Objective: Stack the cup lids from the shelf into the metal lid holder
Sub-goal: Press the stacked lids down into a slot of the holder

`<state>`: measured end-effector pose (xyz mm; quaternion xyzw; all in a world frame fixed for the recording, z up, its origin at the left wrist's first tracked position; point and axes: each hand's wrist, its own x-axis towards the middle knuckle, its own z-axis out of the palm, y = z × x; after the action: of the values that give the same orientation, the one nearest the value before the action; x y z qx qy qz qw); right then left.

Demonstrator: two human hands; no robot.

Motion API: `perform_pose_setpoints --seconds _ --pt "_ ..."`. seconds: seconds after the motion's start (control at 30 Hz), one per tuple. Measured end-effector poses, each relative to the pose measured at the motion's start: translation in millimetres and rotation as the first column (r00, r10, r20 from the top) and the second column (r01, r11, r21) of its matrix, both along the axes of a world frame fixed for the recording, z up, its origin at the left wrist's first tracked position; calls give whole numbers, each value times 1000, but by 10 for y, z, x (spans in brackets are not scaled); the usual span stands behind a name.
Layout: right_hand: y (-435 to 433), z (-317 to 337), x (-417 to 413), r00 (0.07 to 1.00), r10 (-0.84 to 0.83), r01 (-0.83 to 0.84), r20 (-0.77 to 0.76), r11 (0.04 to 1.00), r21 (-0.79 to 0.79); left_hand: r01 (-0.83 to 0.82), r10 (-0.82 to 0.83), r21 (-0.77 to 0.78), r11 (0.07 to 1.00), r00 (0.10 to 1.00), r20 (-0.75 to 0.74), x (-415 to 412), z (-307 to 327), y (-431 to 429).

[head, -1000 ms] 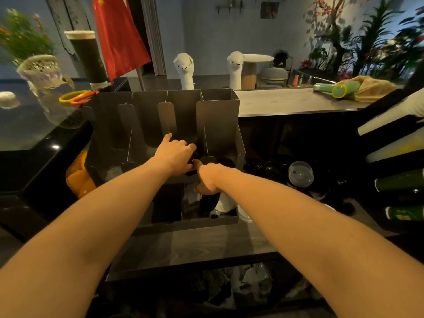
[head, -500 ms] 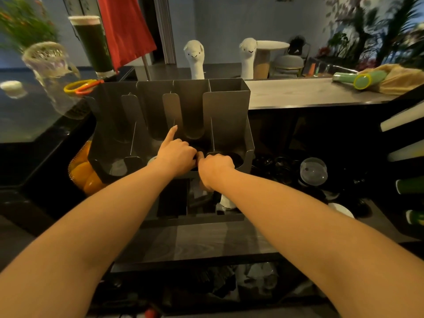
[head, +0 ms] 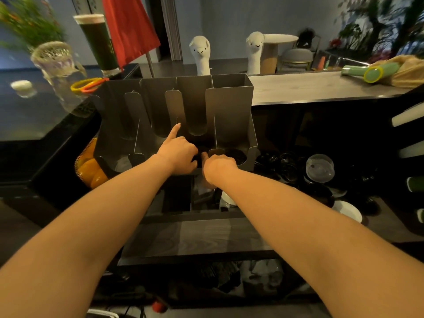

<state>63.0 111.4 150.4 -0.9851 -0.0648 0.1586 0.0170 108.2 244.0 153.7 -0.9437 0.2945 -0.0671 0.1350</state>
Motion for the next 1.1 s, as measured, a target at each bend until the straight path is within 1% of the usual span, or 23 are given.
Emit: perform_pose_setpoints --seconds 0.07,0.13,0.17,0.23,0.3,0.37,0.43,0.5,0.53,0.6,0.67,0.7,0.73,0.77,0.8,0.83,0.87,0.9,0.93,0.97,1.03,1.1 --pt "-10 10 -38 1000 8 -8 -7 1000 -6 58 -51 -128 990 997 57 -44 -10 52" --pt "-31 11 -77 1000 23 -23 -17 999 33 162 -112 -267 950 975 193 -88 -67 146" --pt "-46 13 -111 999 37 -37 -8 998 54 210 -130 -322 923 959 252 -125 -98 190" --pt "-101 -11 -164 996 75 -81 58 990 115 265 -136 -401 877 937 322 -235 -148 238" --pt "-162 -54 -229 985 92 -116 145 979 165 270 -113 -471 840 935 336 -365 -169 236" --pt "-233 -106 -283 977 61 -113 202 960 257 249 -98 -530 810 950 298 -489 -189 221" --pt "-308 -158 -331 976 -27 -62 215 915 399 225 -98 -575 787 965 244 -609 -219 201" --pt "-377 -195 -387 966 -163 36 200 852 523 223 -114 -611 760 970 213 -731 -255 177" --pt "-416 -200 -437 955 -242 98 173 804 586 228 -128 -623 748 971 202 -787 -268 156" --pt "-481 -201 -519 923 -377 215 80 676 705 260 -175 -622 738 965 195 -890 -290 107" --pt "-511 -167 -586 881 -467 349 -75 536 768 322 -244 -595 736 947 210 -1001 -308 43" --pt "-527 -169 -589 838 -523 417 -157 426 803 353 -278 -580 734 936 217 -1050 -313 2" --pt "-545 -141 -612 780 -561 482 -277 256 838 382 -310 -560 735 924 224 -1085 -321 -37" --pt "-571 -113 -631 713 -575 528 -400 67 846 408 -336 -530 743 913 231 -1103 -334 -71" --pt "-595 -74 -686 646 -553 578 -526 -95 810 432 -357 -485 760 902 243 -1107 -345 -98" --pt "-638 -47 -724 615 -504 605 -607 -192 773 456 -374 -431 779 889 264 -1100 -354 -115" --pt "-670 -25 -769 598 -454 623 -660 -255 740 474 -383 -386 792 877 290 -1080 -358 -124" --pt "-690 -9 -800 603 -400 637 -690 -279 718 481 -382 -368 795 870 312 -1057 -355 -126" --pt "-710 -6 -845 624 -347 641 -700 -285 713 469 -367 -390 792 877 311 -1044 -344 -128" --pt "-728 -7 -876 636 -314 642 -705 -292 709 433 -337 -450 781 899 280 -1047 -323 -143" --pt "-764 -41 -904 660 -256 641 -706 -298 707 287 -245 -628 724 957 154 -1065 -260 -196" --pt "-772 -57 -931 693 -224 624 -686 -290 725 124 -184 -732 670 983 -3 -1080 -197 -264"
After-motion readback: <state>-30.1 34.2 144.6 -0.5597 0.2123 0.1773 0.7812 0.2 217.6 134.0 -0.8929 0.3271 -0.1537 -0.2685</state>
